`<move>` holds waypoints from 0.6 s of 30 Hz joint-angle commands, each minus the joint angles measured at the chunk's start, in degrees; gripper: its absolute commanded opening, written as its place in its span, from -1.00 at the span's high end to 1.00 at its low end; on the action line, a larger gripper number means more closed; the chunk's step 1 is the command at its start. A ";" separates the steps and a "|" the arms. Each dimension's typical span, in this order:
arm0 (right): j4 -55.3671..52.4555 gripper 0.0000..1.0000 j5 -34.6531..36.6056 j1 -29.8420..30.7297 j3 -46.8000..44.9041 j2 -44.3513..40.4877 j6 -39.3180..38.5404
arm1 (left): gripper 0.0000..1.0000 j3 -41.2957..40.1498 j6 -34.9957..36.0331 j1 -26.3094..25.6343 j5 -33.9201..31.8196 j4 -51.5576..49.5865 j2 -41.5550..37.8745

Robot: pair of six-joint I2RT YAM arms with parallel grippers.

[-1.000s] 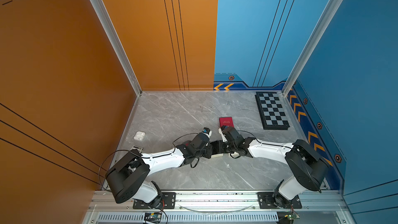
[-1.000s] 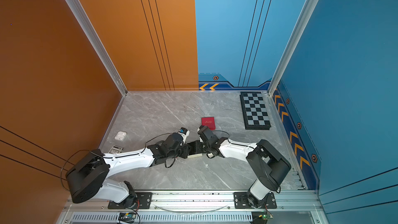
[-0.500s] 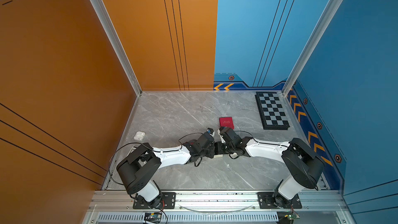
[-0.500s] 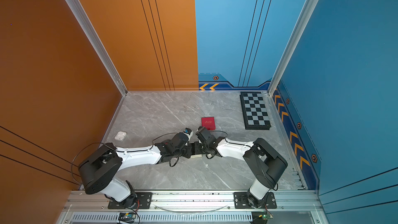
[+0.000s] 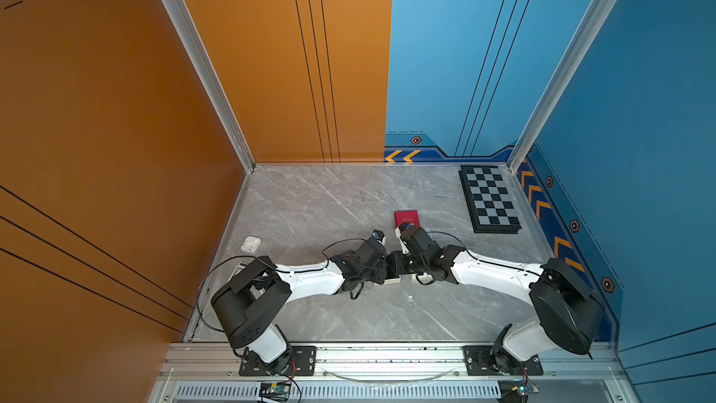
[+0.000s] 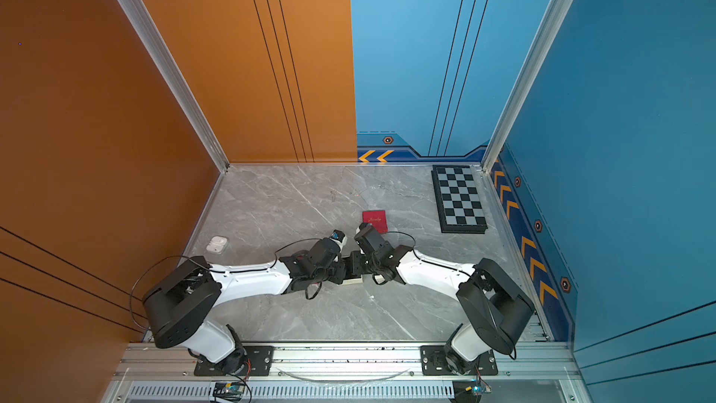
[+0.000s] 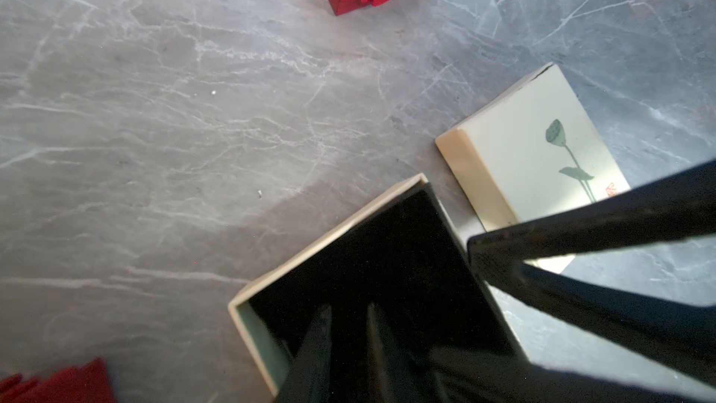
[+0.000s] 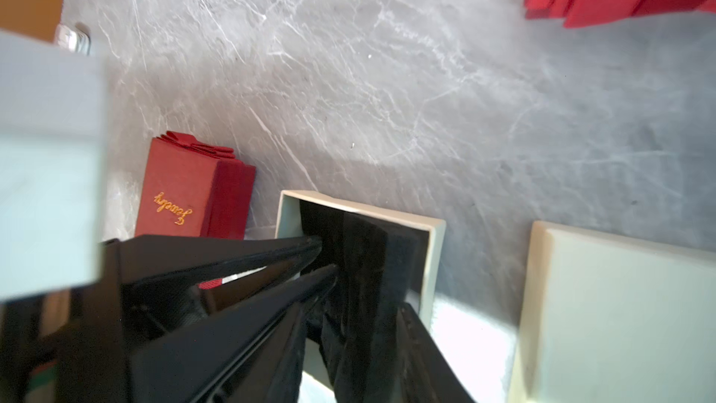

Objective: Take the necklace out of the lift-off lid jewelry box
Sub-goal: Place the inner lining in the jewelry box.

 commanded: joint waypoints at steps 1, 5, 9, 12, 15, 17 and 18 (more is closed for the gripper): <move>-2.76 0.16 2.85 0.57 0.94 -1.84 -0.09 | 0.61 1.08 0.62 -0.79 -0.68 -2.05 0.77; -2.95 0.37 3.12 1.05 1.11 -1.90 -0.09 | 0.61 1.09 0.61 -0.86 -0.49 -2.06 0.75; -3.08 0.55 3.20 1.50 1.60 -0.84 -0.09 | 0.62 1.17 0.60 -0.97 -0.47 -2.10 0.70; -3.05 0.60 3.38 1.61 2.06 0.56 0.16 | 0.62 1.25 0.60 -0.96 -0.41 -2.08 0.75; -3.13 0.62 3.92 1.66 2.37 1.95 0.49 | 0.62 1.22 0.60 -1.07 -0.41 -2.07 0.60; -3.07 0.63 4.72 1.63 2.59 2.97 0.79 | 0.62 1.22 0.63 -1.11 -0.42 -2.07 0.63; -3.12 0.64 4.98 1.63 2.67 3.42 1.00 | 0.62 1.22 0.63 -1.10 -0.46 -2.05 0.60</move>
